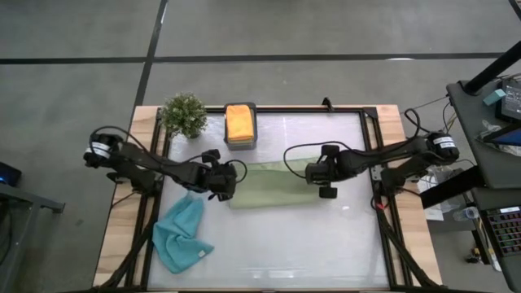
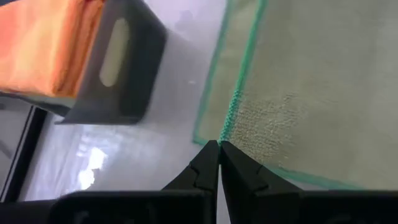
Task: Fold microfiber towels
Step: Fold the green towel
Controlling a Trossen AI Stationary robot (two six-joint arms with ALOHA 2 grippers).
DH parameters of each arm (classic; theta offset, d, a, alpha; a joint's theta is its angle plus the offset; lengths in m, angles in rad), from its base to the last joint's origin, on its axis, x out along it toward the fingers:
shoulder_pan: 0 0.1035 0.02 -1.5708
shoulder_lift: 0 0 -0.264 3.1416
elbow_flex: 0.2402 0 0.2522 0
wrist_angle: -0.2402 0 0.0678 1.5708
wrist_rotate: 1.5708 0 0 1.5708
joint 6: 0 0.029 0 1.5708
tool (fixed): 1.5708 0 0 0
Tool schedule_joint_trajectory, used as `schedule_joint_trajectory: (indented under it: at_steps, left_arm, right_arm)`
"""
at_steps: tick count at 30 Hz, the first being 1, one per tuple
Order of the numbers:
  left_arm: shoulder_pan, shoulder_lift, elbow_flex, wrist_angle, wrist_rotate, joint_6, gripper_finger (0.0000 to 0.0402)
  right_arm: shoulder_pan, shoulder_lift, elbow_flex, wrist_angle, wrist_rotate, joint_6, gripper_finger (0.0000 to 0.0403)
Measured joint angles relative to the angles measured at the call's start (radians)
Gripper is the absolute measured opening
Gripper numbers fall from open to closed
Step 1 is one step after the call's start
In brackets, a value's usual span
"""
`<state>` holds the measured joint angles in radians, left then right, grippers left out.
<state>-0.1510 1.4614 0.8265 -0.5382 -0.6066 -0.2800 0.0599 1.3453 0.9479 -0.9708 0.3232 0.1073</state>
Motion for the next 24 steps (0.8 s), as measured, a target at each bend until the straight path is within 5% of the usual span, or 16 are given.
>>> schedule_joint_trajectory:
  at_steps: [24]
  left_arm:
    - [0.067, 0.122, -0.002, 0.072, -0.011, 0.057, 0.0]
  right_arm:
    - [-0.146, 0.0, -0.052, 0.149, -0.016, -0.171, 0.0009]
